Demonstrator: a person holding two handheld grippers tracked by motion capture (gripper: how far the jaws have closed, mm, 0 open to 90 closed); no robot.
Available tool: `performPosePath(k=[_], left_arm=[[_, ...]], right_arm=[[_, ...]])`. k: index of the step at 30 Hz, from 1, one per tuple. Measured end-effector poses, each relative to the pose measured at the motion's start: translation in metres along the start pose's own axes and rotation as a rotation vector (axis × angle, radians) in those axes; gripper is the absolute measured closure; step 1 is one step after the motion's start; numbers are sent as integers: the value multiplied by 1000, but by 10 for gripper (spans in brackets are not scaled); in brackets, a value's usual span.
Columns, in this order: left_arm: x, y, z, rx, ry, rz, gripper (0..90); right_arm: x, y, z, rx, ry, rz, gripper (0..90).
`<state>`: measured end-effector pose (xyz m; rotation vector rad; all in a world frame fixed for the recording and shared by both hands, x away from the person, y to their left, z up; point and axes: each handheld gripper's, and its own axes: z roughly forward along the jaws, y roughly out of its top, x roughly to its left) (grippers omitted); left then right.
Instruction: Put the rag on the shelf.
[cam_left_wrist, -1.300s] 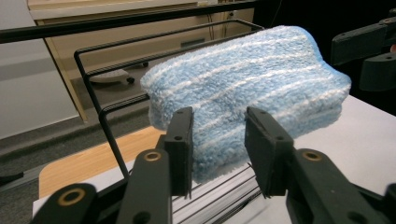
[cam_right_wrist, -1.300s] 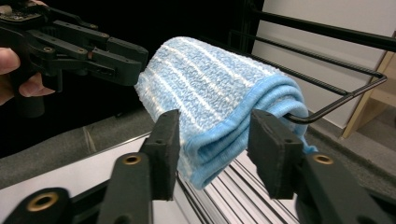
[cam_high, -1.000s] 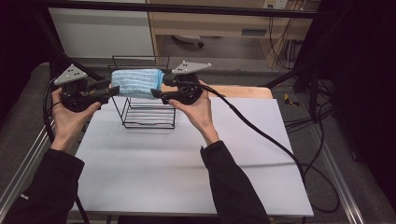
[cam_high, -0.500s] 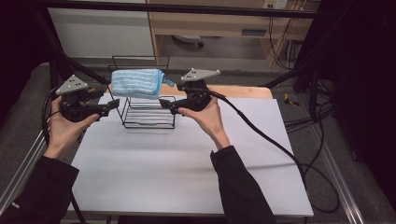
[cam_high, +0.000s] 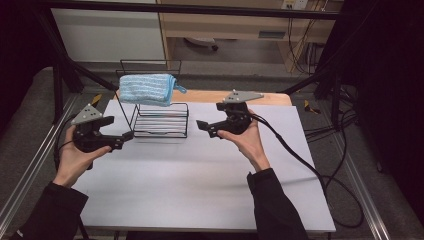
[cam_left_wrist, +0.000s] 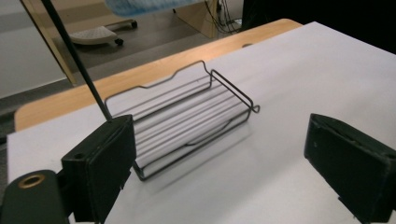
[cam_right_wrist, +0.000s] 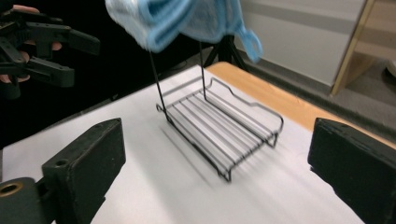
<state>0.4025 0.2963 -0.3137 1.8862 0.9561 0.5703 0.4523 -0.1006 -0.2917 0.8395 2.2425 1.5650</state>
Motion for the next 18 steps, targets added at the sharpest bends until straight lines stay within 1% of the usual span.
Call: performPosePath(k=[5,8,10,13,14,18], left_arm=[[-10,-27,8,17,-29,-14,91],[-16,-42,13,30,-39,-10,97],[-20,-51,16,29,-45,-15,98],[-23,-64,21,31,-56,-17,100],[-24,-68,23,35,-61,-21,101],[-27,-82,31,53,-70,-27,102]], right_arm=[[-10,-31,-22,27,-21,29,25],[-16,-52,-35,38,-31,52,17],[-20,-67,-44,50,-42,66,9],[-27,-89,-56,74,-49,74,6],[-28,-96,-60,79,-45,77,6],[-35,-124,-74,109,-55,100,6]])
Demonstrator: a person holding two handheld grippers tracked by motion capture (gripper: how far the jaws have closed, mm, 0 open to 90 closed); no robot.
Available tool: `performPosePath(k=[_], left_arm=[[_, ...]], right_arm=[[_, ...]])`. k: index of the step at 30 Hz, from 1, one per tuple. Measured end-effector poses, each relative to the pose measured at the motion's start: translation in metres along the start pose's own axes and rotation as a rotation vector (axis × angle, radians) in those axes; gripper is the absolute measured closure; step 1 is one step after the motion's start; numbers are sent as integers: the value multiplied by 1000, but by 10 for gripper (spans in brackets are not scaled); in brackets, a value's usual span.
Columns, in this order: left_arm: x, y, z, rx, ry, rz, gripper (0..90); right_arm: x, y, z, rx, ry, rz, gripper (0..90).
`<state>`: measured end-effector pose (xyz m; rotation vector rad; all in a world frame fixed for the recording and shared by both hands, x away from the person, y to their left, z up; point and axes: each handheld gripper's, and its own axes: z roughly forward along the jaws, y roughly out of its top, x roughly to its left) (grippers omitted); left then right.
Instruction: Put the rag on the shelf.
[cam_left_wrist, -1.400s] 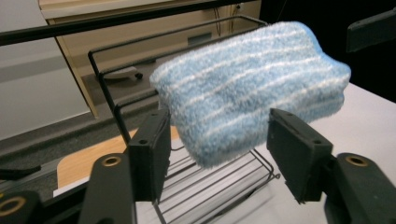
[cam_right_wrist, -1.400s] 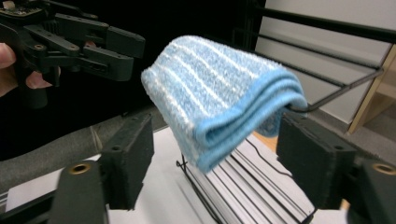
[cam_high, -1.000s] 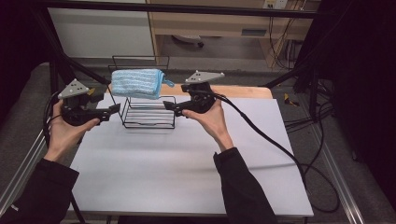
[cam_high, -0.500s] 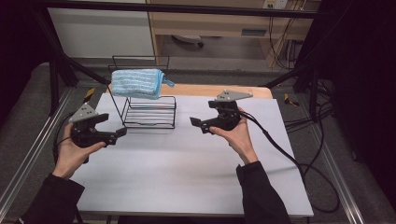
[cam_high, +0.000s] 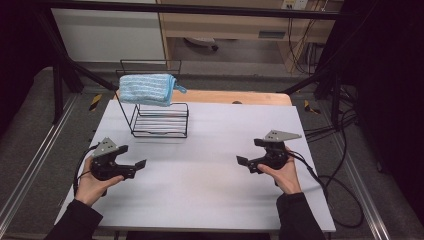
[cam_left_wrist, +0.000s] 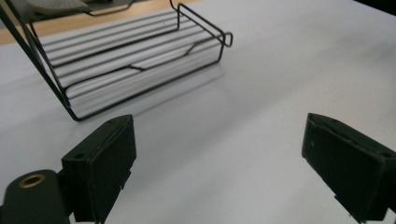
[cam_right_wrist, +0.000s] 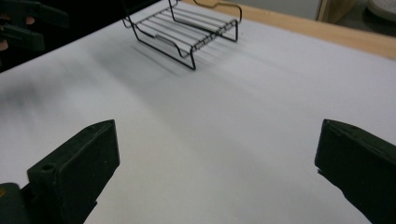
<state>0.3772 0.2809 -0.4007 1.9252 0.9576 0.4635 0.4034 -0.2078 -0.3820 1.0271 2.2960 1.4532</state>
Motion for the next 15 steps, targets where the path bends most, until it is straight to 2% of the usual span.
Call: performPosePath(k=[5,8,10,15], left_arm=[[-3,-14,6,38,-6,25,103],[-3,-21,8,49,-17,23,103],[-4,-25,9,59,-20,26,103],[-4,-33,12,78,-24,29,103]], right_arm=[[-10,-32,-11,28,-15,40,6],[-16,-50,-16,36,-17,60,6],[-19,-57,-19,49,-23,67,6],[-21,-68,-25,41,-29,86,6]])
